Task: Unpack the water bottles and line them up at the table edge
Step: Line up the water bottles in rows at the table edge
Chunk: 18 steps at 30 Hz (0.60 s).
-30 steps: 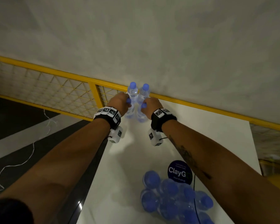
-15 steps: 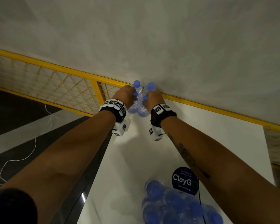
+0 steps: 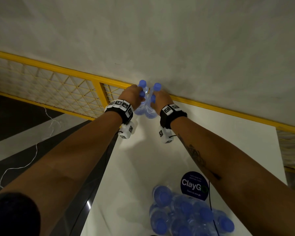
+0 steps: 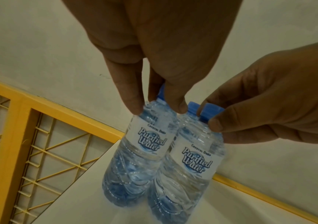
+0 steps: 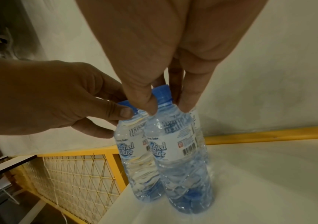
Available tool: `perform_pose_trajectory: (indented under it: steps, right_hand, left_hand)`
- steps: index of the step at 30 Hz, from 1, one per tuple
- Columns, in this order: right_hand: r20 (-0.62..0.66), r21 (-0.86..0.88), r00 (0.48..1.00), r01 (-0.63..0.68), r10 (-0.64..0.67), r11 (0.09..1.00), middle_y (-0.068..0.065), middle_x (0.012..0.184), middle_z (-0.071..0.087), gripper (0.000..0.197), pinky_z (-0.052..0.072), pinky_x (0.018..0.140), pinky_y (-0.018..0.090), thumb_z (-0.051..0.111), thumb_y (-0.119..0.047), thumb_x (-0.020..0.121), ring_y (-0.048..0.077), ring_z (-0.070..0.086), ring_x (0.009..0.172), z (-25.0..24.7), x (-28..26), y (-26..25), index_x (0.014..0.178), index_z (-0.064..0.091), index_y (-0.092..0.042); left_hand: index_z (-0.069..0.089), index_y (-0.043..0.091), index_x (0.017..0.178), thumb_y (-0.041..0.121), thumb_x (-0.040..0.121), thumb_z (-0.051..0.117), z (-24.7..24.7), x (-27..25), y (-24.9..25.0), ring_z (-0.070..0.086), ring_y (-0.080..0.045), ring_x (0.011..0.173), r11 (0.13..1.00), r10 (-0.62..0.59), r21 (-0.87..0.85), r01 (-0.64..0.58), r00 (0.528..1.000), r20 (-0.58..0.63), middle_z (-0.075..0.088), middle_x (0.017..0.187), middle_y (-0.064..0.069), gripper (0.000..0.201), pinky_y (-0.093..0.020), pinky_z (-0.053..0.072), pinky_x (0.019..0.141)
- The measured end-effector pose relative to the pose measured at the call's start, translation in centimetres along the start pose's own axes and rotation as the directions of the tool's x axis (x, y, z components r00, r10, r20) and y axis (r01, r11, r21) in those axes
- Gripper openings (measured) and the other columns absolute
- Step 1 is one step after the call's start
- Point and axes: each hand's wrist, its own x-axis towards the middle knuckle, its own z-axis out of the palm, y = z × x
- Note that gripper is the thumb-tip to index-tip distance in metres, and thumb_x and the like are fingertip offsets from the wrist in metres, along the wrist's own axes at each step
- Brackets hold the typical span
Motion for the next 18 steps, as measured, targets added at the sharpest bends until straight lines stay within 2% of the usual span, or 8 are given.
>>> perform_pose_trajectory:
  steps: [1, 3, 4, 7, 9, 11, 14, 18]
  right_hand:
    - [0.008, -0.021, 1.0, 0.025, -0.025, 0.999, 0.007, 0.086, 0.056, 0.011, 0.047, 0.069, 0.042, 0.055, -0.022, 0.086, 0.022, 0.053, 0.075, -0.2, -0.3, -0.1, 0.09, 0.059, -0.012]
    - [0.009, -0.086, 0.997, 0.077, -0.076, 0.993, 0.004, 0.103, 0.057, 0.029, 0.047, 0.07, 0.03, 0.063, -0.021, 0.088, 0.018, 0.057, 0.09, -0.5, -0.8, 0.2, 0.116, 0.056, -0.013]
    - [-0.01, -0.139, 0.991, 0.129, -0.132, 0.982, 0.001, 0.105, 0.056, 0.04, 0.045, 0.071, 0.028, 0.068, -0.026, 0.085, 0.016, 0.057, 0.09, -0.7, -1.2, 0.6, 0.12, 0.054, -0.014]
    - [-0.01, -0.256, 0.985, 0.163, -0.171, 0.953, 0.0, 0.095, 0.063, 0.042, 0.046, 0.064, 0.028, 0.068, -0.045, 0.072, 0.021, 0.066, 0.083, -1.6, -3.1, 1.6, 0.105, 0.056, -0.022]
    - [0.038, -0.253, 0.975, 0.223, -0.221, 0.941, 0.003, 0.094, 0.064, 0.033, 0.043, 0.067, 0.028, 0.071, -0.034, 0.078, 0.02, 0.063, 0.082, -3.5, -7.8, 1.0, 0.103, 0.062, -0.016]
    - [0.1, -0.213, 0.951, 0.307, -0.292, 0.928, 0.005, 0.102, 0.064, 0.037, 0.049, 0.077, 0.03, 0.076, -0.027, 0.08, 0.018, 0.06, 0.087, -5.1, -13.7, 0.9, 0.111, 0.065, -0.01]
    - [0.186, -0.14, 0.912, 0.393, -0.366, 0.909, 0.008, 0.101, 0.068, 0.035, 0.053, 0.08, 0.035, 0.077, -0.025, 0.079, 0.022, 0.064, 0.088, -6.4, -21.8, 2.6, 0.11, 0.067, -0.011]
    - [0.449, -0.225, 0.837, 0.444, -0.312, 0.868, 0.003, 0.099, 0.068, 0.023, 0.053, 0.08, 0.036, 0.063, -0.031, 0.085, 0.021, 0.064, 0.089, -5.5, -30.4, 5.6, 0.103, 0.069, -0.017]
  left_hand:
    - [0.064, 0.013, 0.117, 0.022, 0.093, 0.067, -0.1, -0.2, 0.0, 0.061, -0.032, 0.105, 1.0, -0.001, -0.005, 0.001, 1.0, -0.006, 0.061, 0.119, -0.012, 0.025, -0.027, 0.037, 0.081]
    - [0.06, 0.017, 0.132, 0.023, 0.094, 0.068, -0.5, -0.9, 0.1, 0.06, -0.024, 0.108, 0.998, -0.014, -0.069, 0.013, 1.0, -0.025, 0.06, 0.127, -0.009, 0.039, -0.026, 0.039, 0.082]
    - [0.053, 0.019, 0.141, 0.025, 0.093, 0.07, -0.7, -1.6, 0.1, 0.059, -0.025, 0.114, 0.996, -0.012, -0.087, 0.009, 0.999, -0.038, 0.057, 0.134, -0.009, 0.051, -0.029, 0.043, 0.086]
    - [0.043, 0.02, 0.149, 0.035, 0.088, 0.076, -1.6, -4.7, 0.4, 0.051, -0.037, 0.125, 0.999, 0.007, -0.04, -0.012, 0.993, -0.115, 0.049, 0.142, -0.014, 0.071, -0.048, 0.049, 0.101]
    - [0.051, 0.017, 0.141, 0.035, 0.087, 0.075, -1.5, -7.8, 0.9, 0.054, -0.037, 0.12, 0.994, 0.065, -0.069, -0.079, 0.982, -0.176, 0.054, 0.135, -0.014, 0.062, -0.052, 0.05, 0.099]
    - [0.062, 0.017, 0.129, 0.034, 0.088, 0.075, -1.0, -11.9, 1.8, 0.062, -0.03, 0.11, 0.973, 0.165, -0.132, -0.189, 0.97, -0.176, 0.061, 0.125, -0.01, 0.046, -0.05, 0.054, 0.095]
    - [0.07, 0.022, 0.114, 0.035, 0.089, 0.075, 0.2, -19.1, 3.6, 0.068, -0.016, 0.086, 0.926, 0.286, -0.256, -0.277, 0.958, -0.002, 0.069, 0.103, 0.002, 0.028, -0.041, 0.059, 0.081]
    - [0.071, 0.033, 0.109, 0.048, 0.087, 0.072, 2.3, -26.8, 4.8, 0.069, -0.007, 0.079, 0.92, 0.333, -0.292, -0.262, 0.914, 0.23, 0.07, 0.098, 0.01, 0.028, -0.036, 0.059, 0.077]
